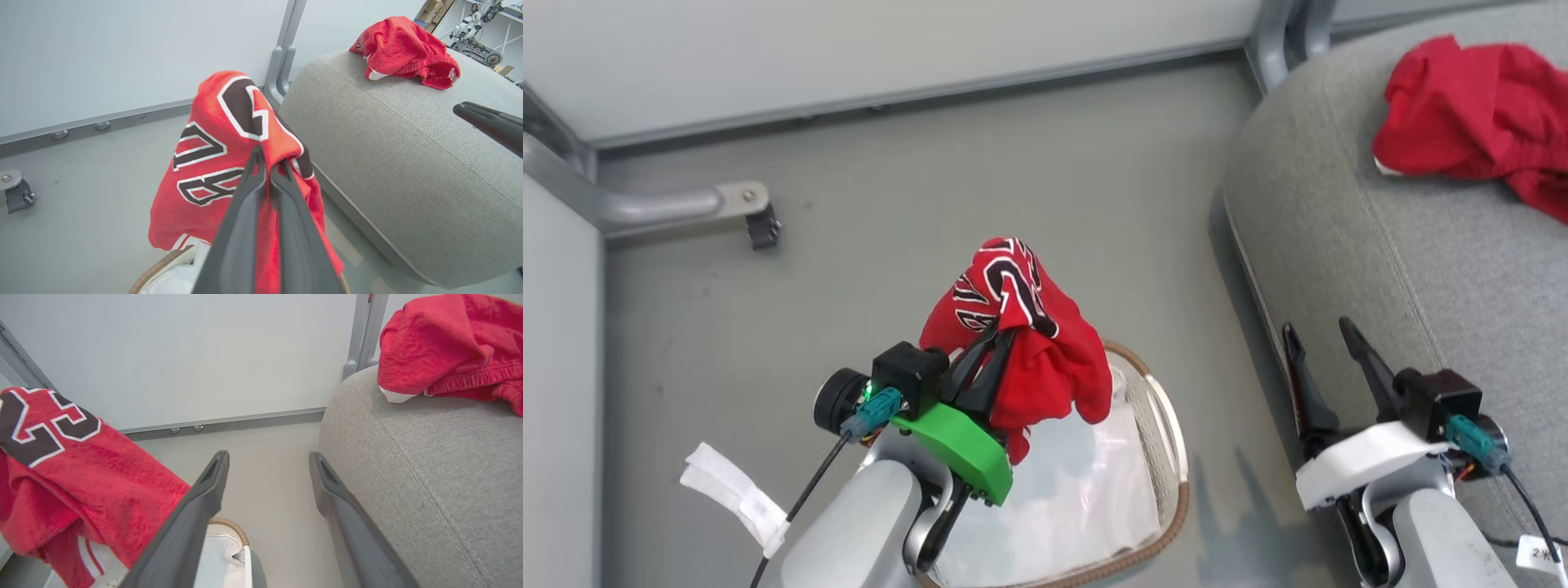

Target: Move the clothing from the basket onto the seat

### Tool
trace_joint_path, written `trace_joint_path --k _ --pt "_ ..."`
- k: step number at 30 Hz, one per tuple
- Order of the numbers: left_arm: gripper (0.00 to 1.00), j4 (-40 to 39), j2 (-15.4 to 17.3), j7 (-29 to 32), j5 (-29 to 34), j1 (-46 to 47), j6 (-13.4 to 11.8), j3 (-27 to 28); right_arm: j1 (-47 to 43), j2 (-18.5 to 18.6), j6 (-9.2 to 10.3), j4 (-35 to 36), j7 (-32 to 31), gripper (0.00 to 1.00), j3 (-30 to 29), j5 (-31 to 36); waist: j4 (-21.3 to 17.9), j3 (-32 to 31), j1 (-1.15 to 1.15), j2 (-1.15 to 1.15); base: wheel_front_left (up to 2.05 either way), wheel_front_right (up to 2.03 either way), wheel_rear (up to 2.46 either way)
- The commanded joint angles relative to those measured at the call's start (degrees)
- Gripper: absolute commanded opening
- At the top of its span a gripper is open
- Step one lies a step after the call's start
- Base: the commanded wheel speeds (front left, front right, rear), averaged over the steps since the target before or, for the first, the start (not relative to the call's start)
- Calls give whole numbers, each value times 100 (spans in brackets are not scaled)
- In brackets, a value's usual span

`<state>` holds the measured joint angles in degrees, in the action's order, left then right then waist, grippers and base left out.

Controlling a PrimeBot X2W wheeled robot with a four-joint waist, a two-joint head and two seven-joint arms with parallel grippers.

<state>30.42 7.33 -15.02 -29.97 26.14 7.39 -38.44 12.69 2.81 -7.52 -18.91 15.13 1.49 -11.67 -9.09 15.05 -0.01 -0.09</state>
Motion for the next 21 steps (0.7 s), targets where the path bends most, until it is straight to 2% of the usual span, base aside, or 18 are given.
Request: trace_joint_path --k 1,10,21 --pt "0 -173 -25 -21 104 -138 12 82 -176 32 6 -36 3 100 2 -35 453 -830 1 9 0 0 0" --pt "0 -1197 -53 -21 493 -301 12 438 -592 78 6 -79 3 100 324 -93 610 -1328 1 9 0 0 0" --pt "0 -1427 -108 -22 551 -360 13 250 178 652 6 985 2 100 2294 -361 843 -1408 1 9 0 0 0"
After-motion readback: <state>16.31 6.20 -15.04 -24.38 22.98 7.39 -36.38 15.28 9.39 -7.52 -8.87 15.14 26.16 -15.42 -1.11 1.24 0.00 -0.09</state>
